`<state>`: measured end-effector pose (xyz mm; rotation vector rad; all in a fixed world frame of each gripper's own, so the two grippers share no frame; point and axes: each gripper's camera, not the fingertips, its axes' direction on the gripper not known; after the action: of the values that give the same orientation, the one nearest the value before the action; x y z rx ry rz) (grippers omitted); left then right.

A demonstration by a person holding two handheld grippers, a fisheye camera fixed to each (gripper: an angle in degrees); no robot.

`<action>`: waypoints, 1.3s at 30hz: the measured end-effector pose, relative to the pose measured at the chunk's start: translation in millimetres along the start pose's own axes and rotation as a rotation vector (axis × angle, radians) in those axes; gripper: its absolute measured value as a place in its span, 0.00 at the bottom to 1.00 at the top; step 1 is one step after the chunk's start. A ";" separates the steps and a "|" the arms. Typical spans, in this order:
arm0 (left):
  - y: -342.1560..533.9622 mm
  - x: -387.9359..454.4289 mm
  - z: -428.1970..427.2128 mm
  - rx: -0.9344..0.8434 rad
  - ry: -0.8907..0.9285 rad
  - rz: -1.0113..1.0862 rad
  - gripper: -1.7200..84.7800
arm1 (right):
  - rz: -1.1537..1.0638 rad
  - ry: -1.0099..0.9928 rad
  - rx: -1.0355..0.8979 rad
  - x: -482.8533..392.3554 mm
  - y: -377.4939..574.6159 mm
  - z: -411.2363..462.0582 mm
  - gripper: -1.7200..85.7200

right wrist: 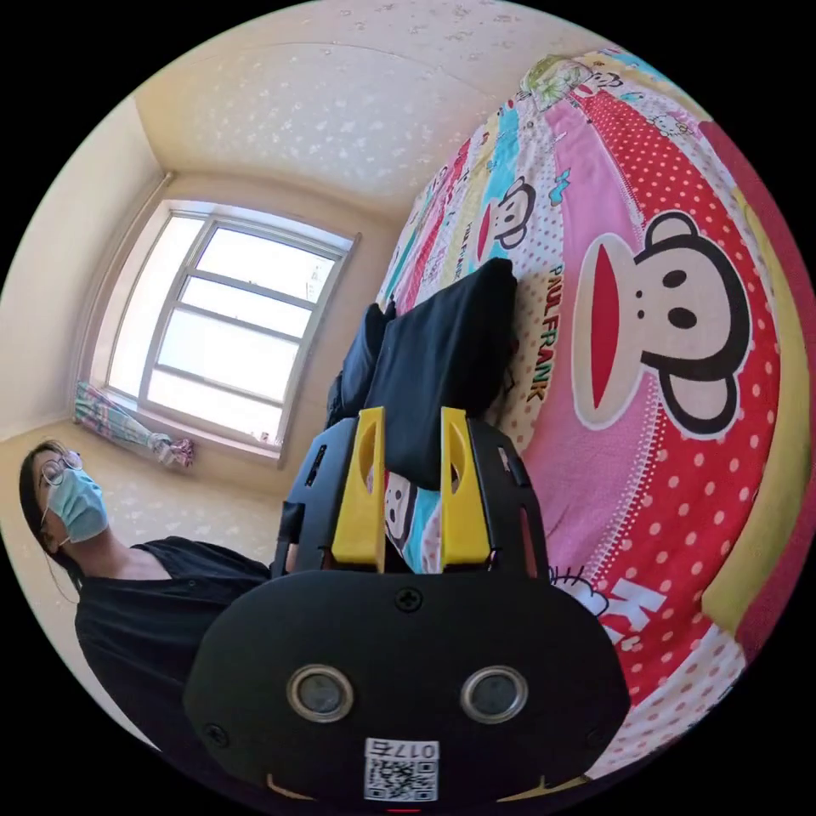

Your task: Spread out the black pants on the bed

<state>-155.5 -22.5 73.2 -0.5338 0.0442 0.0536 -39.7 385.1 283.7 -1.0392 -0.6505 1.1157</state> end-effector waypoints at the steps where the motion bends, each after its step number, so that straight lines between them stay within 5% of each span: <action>1: -19.5 7.6 2.1 -0.010 -0.003 0.042 0.21 | 0.014 0.030 -0.046 2.5 -9.7 16.1 0.20; 7: -80.4 -23.4 91.3 -0.262 -0.069 0.048 0.24 | 0.152 0.066 -0.169 78.7 -18.9 133.6 0.25; 10: -61.4 -38.1 91.6 -0.167 -0.136 0.054 0.21 | 0.132 0.116 -0.132 69.1 -3.7 161.1 0.26; 15: -15.5 -71.6 95.4 -0.101 0.050 0.004 0.17 | 0.097 0.320 -0.180 28.5 14.9 209.2 0.28; 23: 47.0 -40.4 65.2 -0.206 -0.028 -0.029 0.12 | 0.273 -0.037 -0.213 36.9 68.6 216.4 0.15; 32: 81.6 161.0 46.6 -0.275 -0.047 0.340 0.12 | -0.031 -0.176 -0.136 -109.7 95.7 76.3 0.10; 39: 104.3 317.3 148.0 -0.331 0.064 0.632 0.12 | -0.276 -0.044 0.155 -203.8 112.2 -172.2 0.10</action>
<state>158.6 155.1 129.7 -0.8365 0.2697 0.6702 -8.0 144.9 125.4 -0.7683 -0.7071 0.9334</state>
